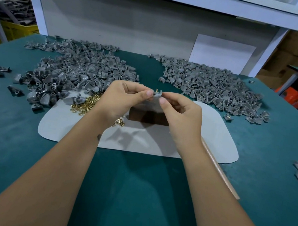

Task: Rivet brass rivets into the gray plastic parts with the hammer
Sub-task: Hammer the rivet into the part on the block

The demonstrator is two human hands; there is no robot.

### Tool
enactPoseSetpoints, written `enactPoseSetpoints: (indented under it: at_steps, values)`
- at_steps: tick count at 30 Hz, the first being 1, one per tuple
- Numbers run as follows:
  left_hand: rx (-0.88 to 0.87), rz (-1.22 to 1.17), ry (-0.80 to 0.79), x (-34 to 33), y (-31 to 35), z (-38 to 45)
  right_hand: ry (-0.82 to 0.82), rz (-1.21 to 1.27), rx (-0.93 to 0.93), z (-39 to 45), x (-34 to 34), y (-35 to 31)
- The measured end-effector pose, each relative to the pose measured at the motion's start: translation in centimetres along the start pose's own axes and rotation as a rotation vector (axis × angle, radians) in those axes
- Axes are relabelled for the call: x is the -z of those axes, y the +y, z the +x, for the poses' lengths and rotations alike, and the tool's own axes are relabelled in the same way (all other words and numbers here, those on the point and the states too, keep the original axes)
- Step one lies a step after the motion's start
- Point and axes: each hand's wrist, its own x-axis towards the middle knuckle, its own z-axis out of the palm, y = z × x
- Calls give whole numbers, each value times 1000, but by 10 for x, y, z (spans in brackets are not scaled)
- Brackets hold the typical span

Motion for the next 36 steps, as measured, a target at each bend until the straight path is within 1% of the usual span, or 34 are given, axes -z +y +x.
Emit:
enactPoseSetpoints:
  at_steps: [3, 13, 32, 36]
  values:
    - [5, 13, 2, 0, 0, 0, 4, 50, 13, 0, 2, -1]
    - [11, -31, 2, -1, 2, -2, -7, 98, 42, 0, 1, -3]
    - [6, -82, -24, -1, 5, -3, -12, 112, 34, 0, 2, -1]
    - [3, -43, -19, -1, 3, -2, -7, 115, 29, 0, 1, 0]
